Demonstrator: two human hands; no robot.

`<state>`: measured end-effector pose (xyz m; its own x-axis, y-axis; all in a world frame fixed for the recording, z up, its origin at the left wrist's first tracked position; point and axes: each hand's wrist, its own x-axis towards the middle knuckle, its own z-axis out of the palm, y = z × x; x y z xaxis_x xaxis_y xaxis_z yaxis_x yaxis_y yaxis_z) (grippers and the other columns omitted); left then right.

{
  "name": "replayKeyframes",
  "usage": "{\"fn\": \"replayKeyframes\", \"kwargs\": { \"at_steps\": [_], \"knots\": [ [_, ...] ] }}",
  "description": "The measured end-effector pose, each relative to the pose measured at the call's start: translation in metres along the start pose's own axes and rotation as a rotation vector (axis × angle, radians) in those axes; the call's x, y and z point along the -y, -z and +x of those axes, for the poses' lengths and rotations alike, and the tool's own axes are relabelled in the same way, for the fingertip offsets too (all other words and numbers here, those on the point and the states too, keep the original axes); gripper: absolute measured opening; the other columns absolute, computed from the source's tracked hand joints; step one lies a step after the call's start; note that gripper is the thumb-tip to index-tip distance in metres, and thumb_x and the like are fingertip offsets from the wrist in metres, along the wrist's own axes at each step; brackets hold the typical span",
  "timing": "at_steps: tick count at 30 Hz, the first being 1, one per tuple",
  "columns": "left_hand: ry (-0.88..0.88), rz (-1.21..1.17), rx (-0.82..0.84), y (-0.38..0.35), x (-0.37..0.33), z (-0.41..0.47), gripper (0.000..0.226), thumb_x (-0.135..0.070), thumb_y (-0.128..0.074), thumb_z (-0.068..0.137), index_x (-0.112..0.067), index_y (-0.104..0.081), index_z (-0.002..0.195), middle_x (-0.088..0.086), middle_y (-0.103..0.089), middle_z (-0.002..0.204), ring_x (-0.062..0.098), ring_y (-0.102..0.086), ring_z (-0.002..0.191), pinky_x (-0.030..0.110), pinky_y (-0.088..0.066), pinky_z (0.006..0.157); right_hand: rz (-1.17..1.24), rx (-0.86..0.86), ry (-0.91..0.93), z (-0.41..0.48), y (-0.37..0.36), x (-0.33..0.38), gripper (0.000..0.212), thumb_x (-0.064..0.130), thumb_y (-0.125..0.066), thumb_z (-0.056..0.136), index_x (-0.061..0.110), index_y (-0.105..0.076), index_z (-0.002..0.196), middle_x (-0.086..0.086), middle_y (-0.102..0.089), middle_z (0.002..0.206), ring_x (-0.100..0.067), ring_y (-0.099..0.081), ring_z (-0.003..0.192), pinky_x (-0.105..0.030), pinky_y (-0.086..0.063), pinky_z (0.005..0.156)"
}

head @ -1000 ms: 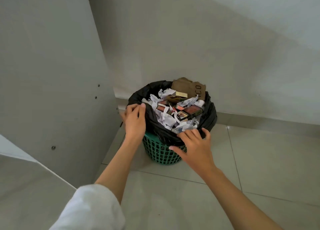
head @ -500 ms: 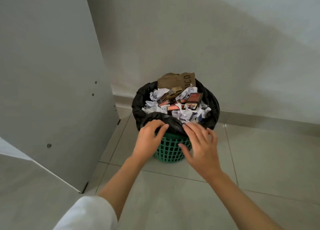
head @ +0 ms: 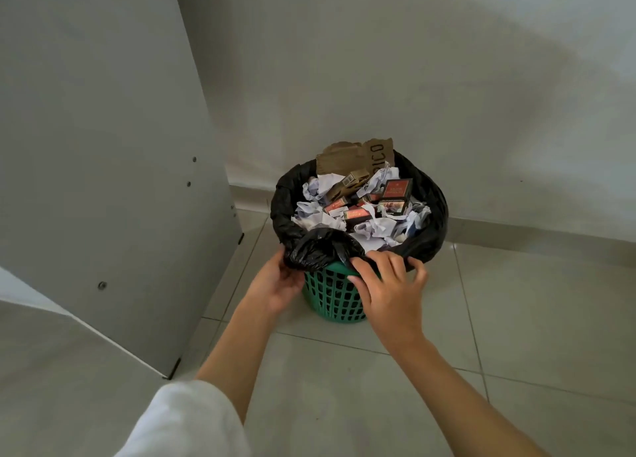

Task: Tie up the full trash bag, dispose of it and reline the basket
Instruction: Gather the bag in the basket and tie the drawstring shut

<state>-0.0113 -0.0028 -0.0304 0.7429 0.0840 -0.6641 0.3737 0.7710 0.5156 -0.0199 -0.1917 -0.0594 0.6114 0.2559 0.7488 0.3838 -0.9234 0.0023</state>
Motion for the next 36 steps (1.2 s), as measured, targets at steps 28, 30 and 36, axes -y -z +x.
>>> {"fn": "replayKeyframes", "kwargs": {
  "at_steps": [28, 30, 36],
  "knots": [
    [-1.235, 1.68, 0.152, -0.046, 0.028, -0.016, 0.024, -0.023, -0.057, 0.092, -0.016, -0.07, 0.111, 0.0, -0.062, 0.109, 0.021, -0.052, 0.105, 0.032, -0.04, 0.091, 0.292, 0.152, -0.348, -0.029, 0.034, -0.085, 0.035, 0.019, -0.04, 0.1, 0.007, -0.056, 0.129, -0.012, -0.042, 0.144, -0.027, -0.029, 0.138, -0.045, -0.039, 0.105],
    [-1.25, 1.564, 0.167, -0.047, 0.042, -0.019, 0.022, -0.018, -0.056, 0.093, -0.01, -0.07, 0.108, 0.003, -0.068, 0.101, 0.021, -0.06, 0.093, 0.027, -0.044, 0.08, 0.441, 0.129, -0.497, -0.027, 0.036, -0.078, 0.038, 0.014, -0.036, 0.098, 0.004, -0.053, 0.13, -0.009, -0.037, 0.148, -0.023, -0.022, 0.142, -0.046, -0.033, 0.11],
    [-1.111, 1.235, 0.195, -0.04, 0.035, -0.031, 0.018, -0.021, -0.055, 0.094, -0.018, -0.071, 0.1, -0.01, -0.069, 0.094, -0.005, -0.06, 0.084, 0.004, -0.042, 0.071, 0.536, 0.068, -0.52, 0.005, 0.045, -0.014, 0.052, 0.05, -0.044, 0.088, 0.018, -0.054, 0.128, -0.008, -0.032, 0.151, -0.024, -0.015, 0.144, -0.039, -0.016, 0.115]
  ]
}}
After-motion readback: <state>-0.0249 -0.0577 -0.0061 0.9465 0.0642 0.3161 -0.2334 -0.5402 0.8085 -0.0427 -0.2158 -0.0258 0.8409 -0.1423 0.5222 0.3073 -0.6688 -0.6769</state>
